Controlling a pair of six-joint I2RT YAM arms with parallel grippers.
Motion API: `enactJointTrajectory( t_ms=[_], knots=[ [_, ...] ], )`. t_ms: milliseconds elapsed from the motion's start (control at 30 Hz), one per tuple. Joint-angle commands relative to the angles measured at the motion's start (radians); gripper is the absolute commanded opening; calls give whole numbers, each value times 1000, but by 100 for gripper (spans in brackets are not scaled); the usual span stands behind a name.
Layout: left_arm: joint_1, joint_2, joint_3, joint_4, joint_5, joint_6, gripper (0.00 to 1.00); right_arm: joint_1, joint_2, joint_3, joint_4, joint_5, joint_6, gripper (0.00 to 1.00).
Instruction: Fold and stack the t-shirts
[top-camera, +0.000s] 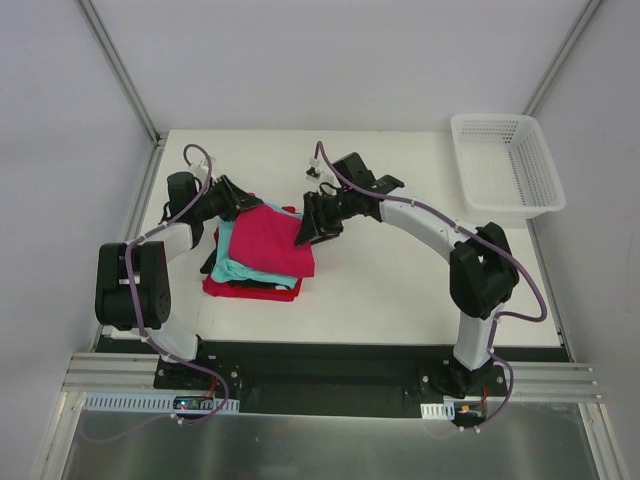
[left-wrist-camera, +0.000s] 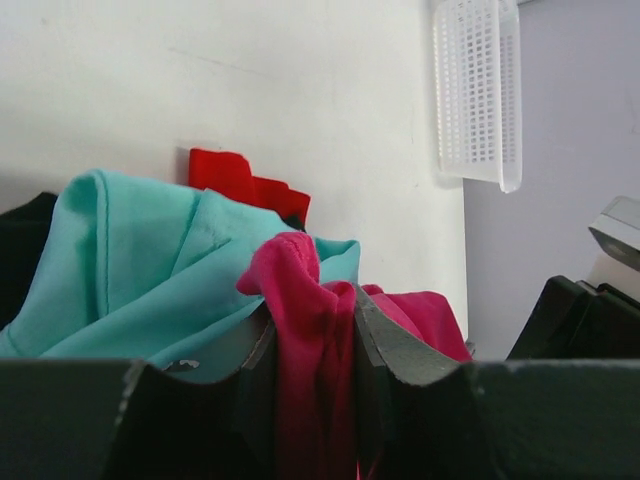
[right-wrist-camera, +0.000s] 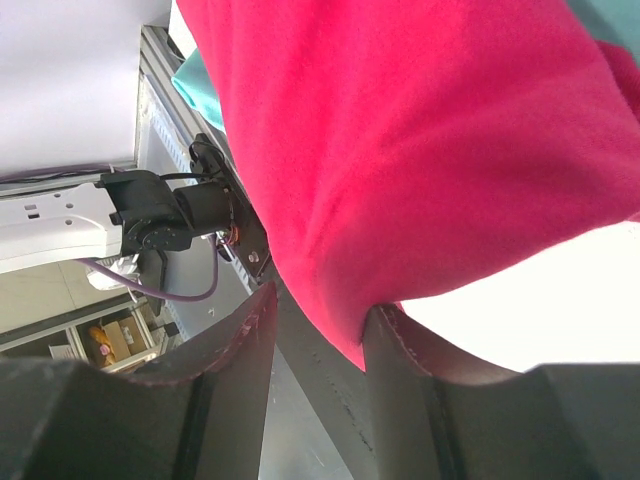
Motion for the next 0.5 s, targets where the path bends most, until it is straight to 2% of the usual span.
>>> enactJointTrajectory(
  t_ms=[0,333,467],
  knots=[
    [-10,7,82,64,-3,9,26,-12,-63,8,-19,-22,-25,42],
    [-8,81,153,50,15,16,25,-20,-54,11,-36,-32,-40,42],
    [-13,103,143,58,27,13,31,-21,-47,14,-47,-32,-45,44]
  ],
)
